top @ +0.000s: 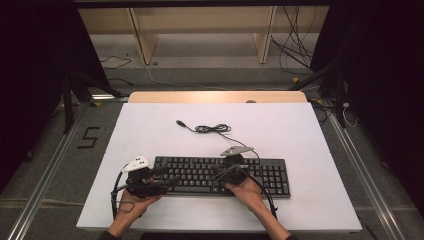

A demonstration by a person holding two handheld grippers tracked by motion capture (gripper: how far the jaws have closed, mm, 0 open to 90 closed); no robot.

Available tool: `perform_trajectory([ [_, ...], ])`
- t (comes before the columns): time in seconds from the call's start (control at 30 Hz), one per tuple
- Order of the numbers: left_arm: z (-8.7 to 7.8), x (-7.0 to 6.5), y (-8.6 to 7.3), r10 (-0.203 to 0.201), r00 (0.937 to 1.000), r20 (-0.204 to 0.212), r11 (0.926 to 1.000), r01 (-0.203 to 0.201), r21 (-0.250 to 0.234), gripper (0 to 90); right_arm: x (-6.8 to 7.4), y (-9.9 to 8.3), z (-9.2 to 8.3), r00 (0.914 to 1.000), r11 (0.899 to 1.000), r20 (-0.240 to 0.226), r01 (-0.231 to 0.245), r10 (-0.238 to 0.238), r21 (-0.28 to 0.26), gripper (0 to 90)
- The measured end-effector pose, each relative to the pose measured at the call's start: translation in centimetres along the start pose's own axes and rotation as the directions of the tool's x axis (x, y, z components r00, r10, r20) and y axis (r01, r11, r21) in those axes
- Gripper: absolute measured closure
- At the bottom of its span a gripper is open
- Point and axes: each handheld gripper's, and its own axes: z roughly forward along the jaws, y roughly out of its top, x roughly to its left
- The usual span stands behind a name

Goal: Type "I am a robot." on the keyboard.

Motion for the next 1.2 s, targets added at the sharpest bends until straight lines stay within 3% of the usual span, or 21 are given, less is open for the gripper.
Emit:
perform_trajectory([
  [0.7, -1.0, 0.0, -0.6, 0.008, 0.9999, -0.007, 0.9996, -0.008, -0.025, 30.5, -0.1, 0.0, 1.1, 0.9999, 0.999, 0.014, 0.002, -0.002, 0.039, 90.0],
  [0.97, -1.5, 0.1, -0.9, -0.005, 0.9999, -0.013, 0.9992, 0.004, -0.039, 30.5, 0.0, -0.1, 1.2, 0.9997, 0.999, 0.023, 0.005, -0.005, 0.033, 90.0],
  [1.2, -1.6, 0.2, -1.0, -0.010, 0.9998, -0.018, 0.9988, 0.009, -0.049, 30.5, 0.0, 0.2, 0.5, 0.9995, 0.999, -0.010, -0.031, 0.031, -0.009, 85.6],
])
